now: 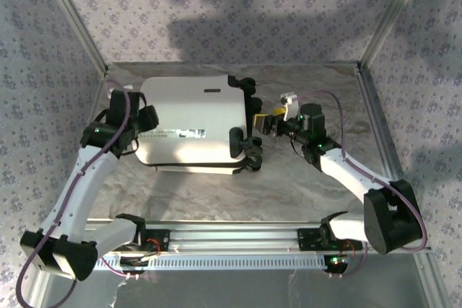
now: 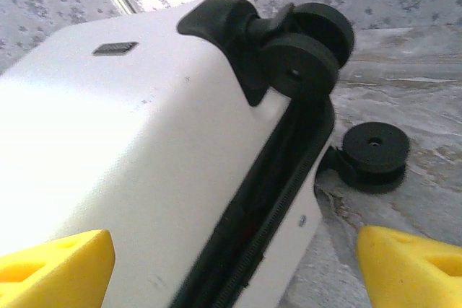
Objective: Pack the luggage
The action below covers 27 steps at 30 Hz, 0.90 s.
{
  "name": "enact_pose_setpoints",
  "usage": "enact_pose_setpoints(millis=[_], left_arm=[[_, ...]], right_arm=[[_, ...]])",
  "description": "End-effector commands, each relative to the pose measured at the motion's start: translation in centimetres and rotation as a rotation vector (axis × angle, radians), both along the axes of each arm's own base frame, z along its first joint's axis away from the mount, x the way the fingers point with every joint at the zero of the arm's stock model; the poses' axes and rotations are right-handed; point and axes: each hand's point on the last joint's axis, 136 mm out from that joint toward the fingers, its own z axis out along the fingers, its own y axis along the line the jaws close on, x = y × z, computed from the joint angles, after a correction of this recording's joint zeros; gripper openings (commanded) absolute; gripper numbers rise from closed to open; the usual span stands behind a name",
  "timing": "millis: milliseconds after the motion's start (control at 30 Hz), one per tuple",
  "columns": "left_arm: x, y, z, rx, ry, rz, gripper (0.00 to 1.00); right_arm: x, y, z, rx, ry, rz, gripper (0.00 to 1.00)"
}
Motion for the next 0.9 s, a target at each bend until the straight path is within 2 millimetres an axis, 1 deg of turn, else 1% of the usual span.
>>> enact_pose_setpoints(millis=[0, 100, 167, 267, 367, 500, 633, 767, 867], left_arm=[[-1.6, 2.3, -0.8, -0.013, 0.024, 0.117, 0.73], [-1.9, 2.3, -2.2, -0.036, 0.065, 0.105, 0.74], [-1.8, 1.7, -3.4, -0.074, 0.097, 0.078, 0.74], [-1.1, -0.5, -5.1, -0.191, 0.119, -0.014, 0.74], [-0.1, -2.5, -5.7, -0.275, 0.108, -0.097, 0.74], [2.7, -5.5, -5.2, -0.377, 0.042, -0.233, 0.73], [6.5, -7.7, -3.8, -0.432, -0.034, -0.334, 0.72], [11.1, -9.6, -2.5, -0.466, -0.077, -0.422, 0.70], [15.0, -10.9, -1.5, -0.479, -0.106, -0.479, 0.68]], right_arm=[[-0.3, 2.0, 1.1, 0.059, 0.050, 0.080, 0.90], [-0.4, 3.6, 1.4, 0.082, 0.061, 0.125, 0.92], [-0.4, 4.7, 1.6, 0.100, 0.072, 0.160, 0.93], [-0.4, 6.3, 1.5, 0.126, 0.100, 0.207, 0.93], [-0.6, 7.4, 1.1, 0.143, 0.121, 0.237, 0.93], [-1.1, 8.6, 1.1, 0.173, 0.135, 0.273, 0.93], [-1.5, 9.5, 1.2, 0.200, 0.140, 0.293, 0.92], [-1.9, 10.1, 1.3, 0.215, 0.141, 0.298, 0.92], [-1.6, 10.2, 1.6, 0.212, 0.124, 0.286, 0.92]])
